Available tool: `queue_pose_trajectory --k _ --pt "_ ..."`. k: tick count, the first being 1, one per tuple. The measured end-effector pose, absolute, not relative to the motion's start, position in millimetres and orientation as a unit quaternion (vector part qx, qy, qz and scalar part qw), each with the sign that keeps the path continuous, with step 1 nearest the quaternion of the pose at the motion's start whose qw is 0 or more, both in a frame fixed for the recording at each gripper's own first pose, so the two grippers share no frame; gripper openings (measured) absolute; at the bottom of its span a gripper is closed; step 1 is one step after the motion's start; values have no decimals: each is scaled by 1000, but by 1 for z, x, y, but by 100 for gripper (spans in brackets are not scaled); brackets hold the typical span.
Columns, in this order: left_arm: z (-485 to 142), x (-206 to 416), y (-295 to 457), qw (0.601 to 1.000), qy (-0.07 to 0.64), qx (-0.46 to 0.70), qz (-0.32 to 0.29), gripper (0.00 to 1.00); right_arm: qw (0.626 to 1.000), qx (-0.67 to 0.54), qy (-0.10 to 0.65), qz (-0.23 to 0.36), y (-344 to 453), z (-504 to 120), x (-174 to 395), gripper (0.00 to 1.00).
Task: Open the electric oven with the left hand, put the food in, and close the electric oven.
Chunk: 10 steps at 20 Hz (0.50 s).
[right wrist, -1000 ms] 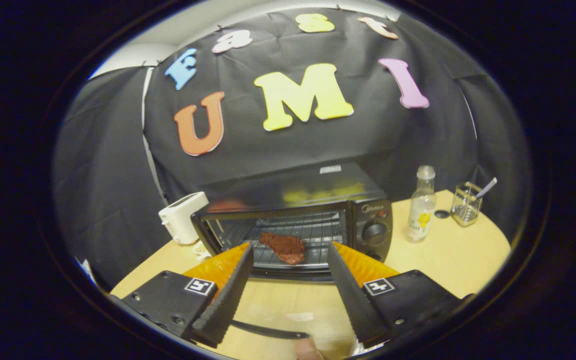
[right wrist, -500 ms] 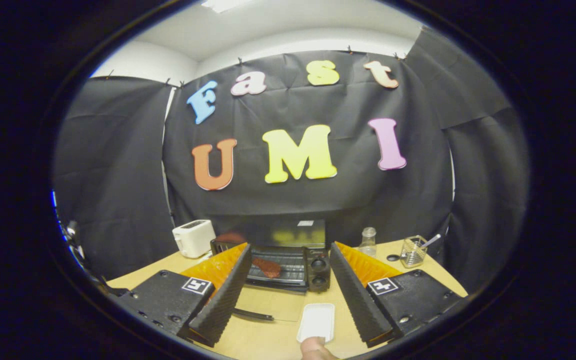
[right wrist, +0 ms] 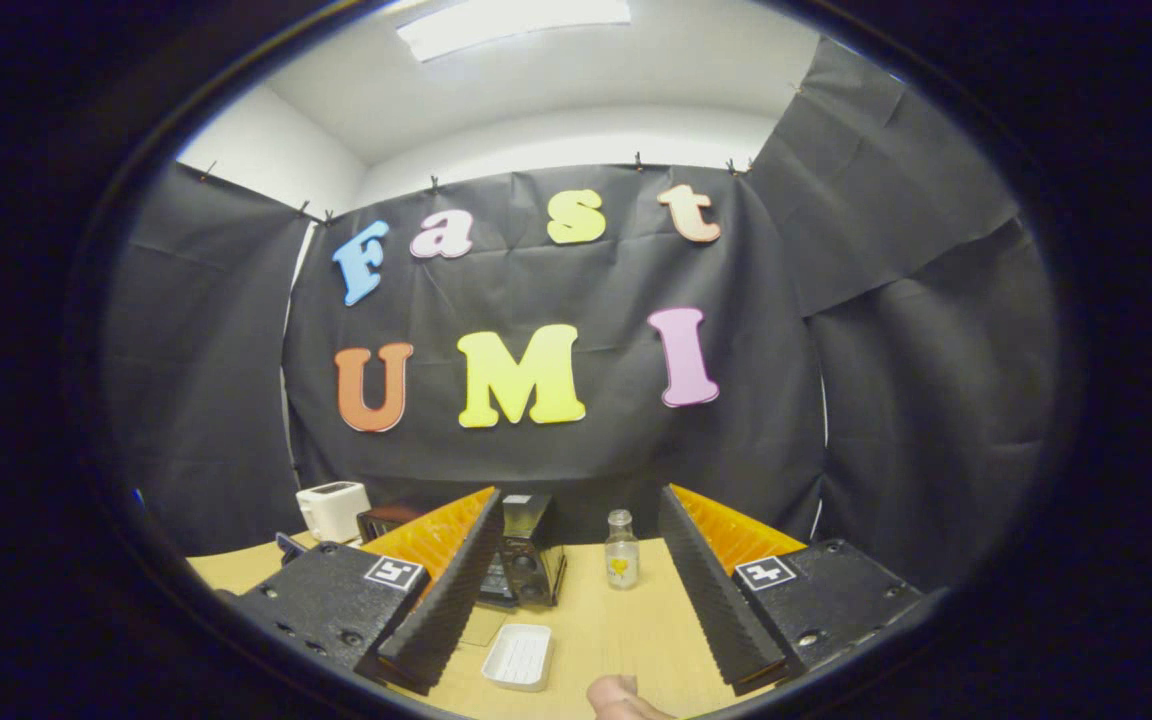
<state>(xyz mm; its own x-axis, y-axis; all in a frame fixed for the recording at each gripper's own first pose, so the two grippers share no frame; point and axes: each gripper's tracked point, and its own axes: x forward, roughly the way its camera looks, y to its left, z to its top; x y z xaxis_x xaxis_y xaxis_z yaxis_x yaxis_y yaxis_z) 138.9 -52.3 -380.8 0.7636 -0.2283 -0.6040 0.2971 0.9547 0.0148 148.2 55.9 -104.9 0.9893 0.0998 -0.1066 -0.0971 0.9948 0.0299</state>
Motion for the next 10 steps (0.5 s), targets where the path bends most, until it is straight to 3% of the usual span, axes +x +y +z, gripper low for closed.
queue_pose_trajectory --k 3,4,5,10 --pt "-394 156 -45 934 329 78 -112 96 997 12 58 42 44 -110 152 98" --pt "-402 150 -45 925 357 73 -104 88 997 12 61 41 41 -113 152 98" --pt "-401 151 -48 926 358 68 -104 98 997 10 64 38 37 -116 152 98" --pt "-395 155 -50 927 354 68 -106 98 997 9 75 24 26 -122 152 96"
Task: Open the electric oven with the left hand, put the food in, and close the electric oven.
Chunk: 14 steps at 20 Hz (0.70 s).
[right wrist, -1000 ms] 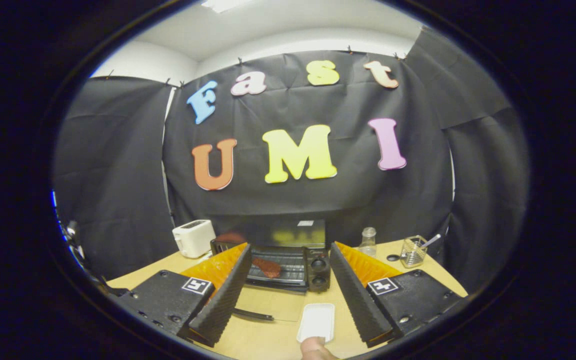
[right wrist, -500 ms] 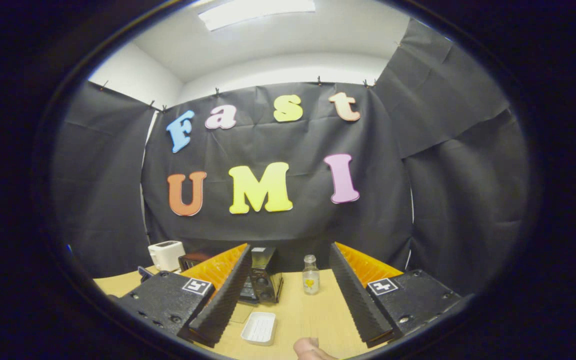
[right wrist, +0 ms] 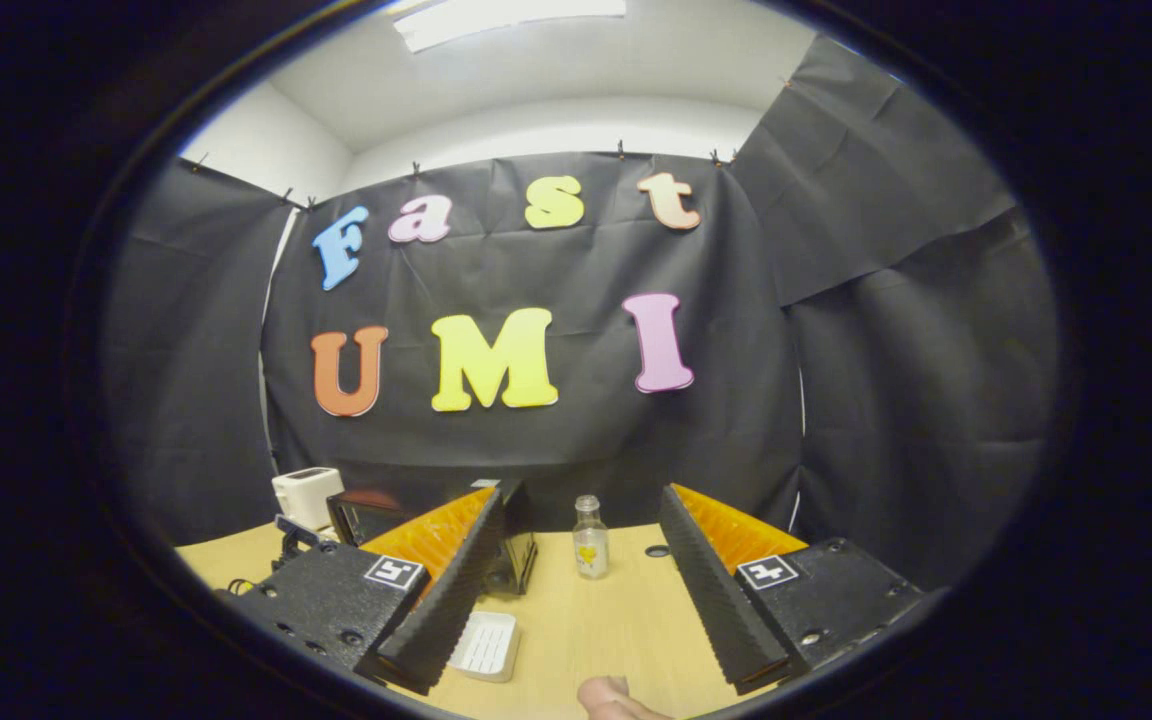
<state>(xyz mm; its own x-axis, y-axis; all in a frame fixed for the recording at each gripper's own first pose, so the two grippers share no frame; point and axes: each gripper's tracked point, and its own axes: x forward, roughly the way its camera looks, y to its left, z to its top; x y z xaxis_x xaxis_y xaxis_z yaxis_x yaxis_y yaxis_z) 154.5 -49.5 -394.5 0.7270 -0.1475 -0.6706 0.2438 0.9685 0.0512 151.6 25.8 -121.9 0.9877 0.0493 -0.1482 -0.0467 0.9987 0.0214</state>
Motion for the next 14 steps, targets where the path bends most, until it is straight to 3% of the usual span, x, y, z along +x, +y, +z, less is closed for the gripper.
queue_pose_trajectory --k 14 --pt "-314 190 -55 951 280 58 -118 97 998 -3 53 18 23 -83 96 99"
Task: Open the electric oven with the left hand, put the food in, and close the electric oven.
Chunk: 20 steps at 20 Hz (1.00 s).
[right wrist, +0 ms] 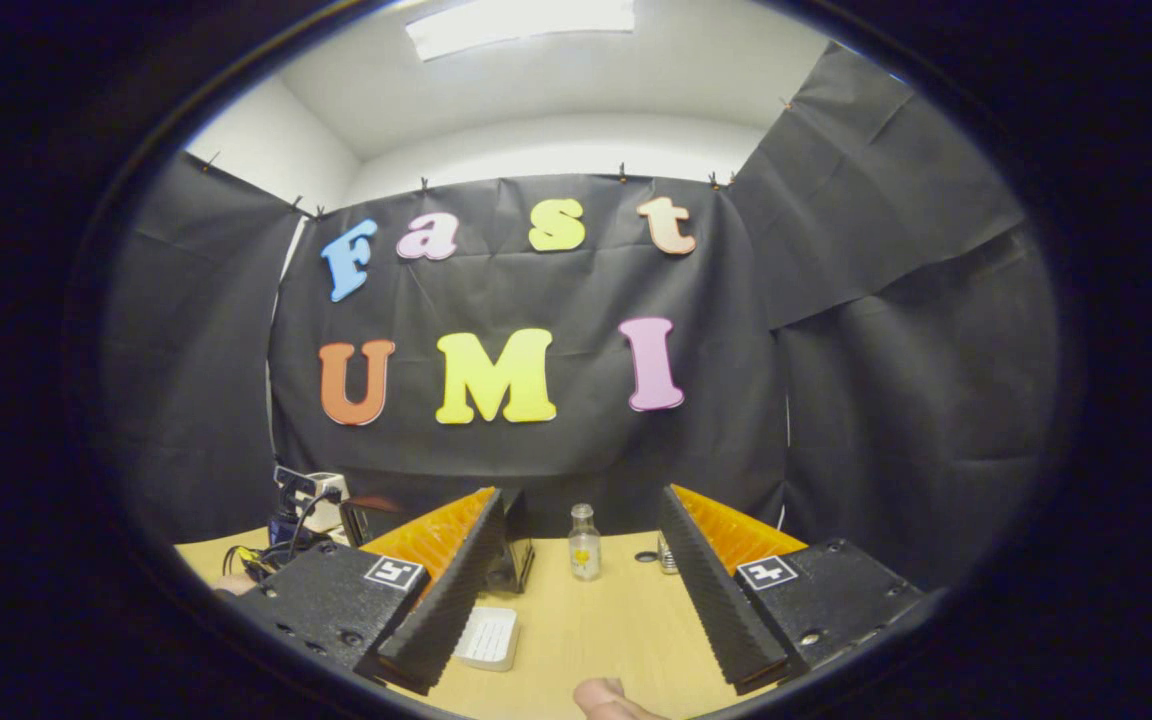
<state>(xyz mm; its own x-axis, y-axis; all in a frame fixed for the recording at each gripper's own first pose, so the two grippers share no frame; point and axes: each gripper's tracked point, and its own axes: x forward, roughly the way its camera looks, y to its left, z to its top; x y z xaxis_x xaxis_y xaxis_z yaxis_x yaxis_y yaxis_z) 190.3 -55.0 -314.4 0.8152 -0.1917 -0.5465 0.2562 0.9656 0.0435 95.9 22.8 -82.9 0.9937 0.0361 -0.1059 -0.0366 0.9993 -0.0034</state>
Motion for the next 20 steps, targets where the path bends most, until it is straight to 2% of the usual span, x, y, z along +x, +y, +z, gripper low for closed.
queue_pose_trajectory --k 14,15,16,20 --pt "-278 237 -62 960 240 76 -121 98 998 -14 68 -14 3 -91 74 96" --pt "-276 242 -63 961 237 77 -121 98 997 -10 69 -13 4 -90 72 99" --pt "-271 249 -64 962 232 77 -122 98 997 -6 72 -12 5 -91 70 96" --pt "-259 271 -76 962 224 78 -137 98 997 -4 74 -12 7 -89 60 99"
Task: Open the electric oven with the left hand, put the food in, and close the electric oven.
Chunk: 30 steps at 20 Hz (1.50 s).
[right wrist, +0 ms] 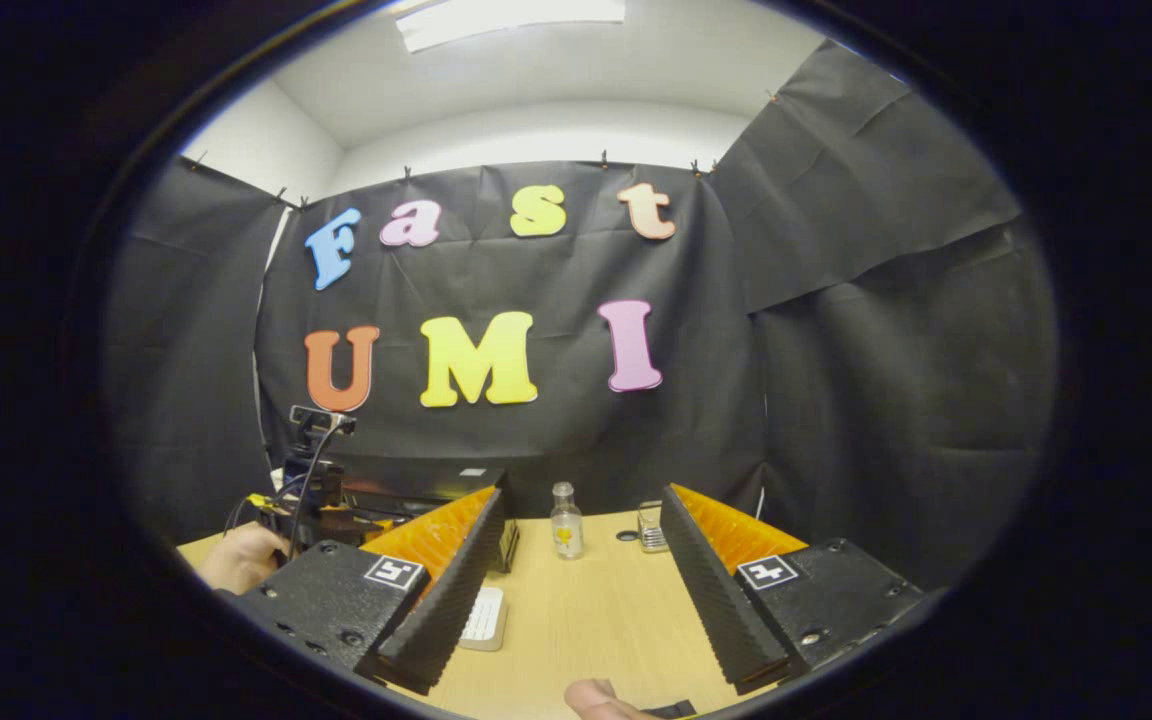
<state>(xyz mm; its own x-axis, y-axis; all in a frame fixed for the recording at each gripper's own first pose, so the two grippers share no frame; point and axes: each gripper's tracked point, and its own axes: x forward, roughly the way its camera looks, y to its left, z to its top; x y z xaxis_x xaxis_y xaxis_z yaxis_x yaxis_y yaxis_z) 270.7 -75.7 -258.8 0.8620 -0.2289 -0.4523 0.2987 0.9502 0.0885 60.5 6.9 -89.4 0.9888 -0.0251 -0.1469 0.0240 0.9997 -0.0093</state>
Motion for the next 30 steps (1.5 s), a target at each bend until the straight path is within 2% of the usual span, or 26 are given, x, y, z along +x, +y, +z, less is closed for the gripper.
queue_pose_trajectory --k 5,6,7,13,18,21,25,30 --pt "-198 248 -75 972 182 45 -140 97 997 -9 77 -5 19 -85 53 99" --pt "-183 237 -72 975 174 38 -136 90 997 -11 77 -7 21 -84 50 99" --pt "-171 227 -66 976 169 34 -130 96 997 -13 78 -10 22 -81 48 99" --pt "-103 152 -38 983 136 25 -120 96 998 -8 61 -5 36 -58 29 96" --pt "-58 83 -25 989 100 9 -112 96 999 -15 47 6 51 -47 19 99" --pt "-43 51 -22 992 62 0 -109 96 999 -8 43 12 57 -47 16 99" --pt "-54 6 -12 995 40 11 -95 96 999 -11 45 20 63 -51 15 99" --pt "-38 -2 0 997 21 7 -67 96 999 -17 33 27 68 -41 9 99"
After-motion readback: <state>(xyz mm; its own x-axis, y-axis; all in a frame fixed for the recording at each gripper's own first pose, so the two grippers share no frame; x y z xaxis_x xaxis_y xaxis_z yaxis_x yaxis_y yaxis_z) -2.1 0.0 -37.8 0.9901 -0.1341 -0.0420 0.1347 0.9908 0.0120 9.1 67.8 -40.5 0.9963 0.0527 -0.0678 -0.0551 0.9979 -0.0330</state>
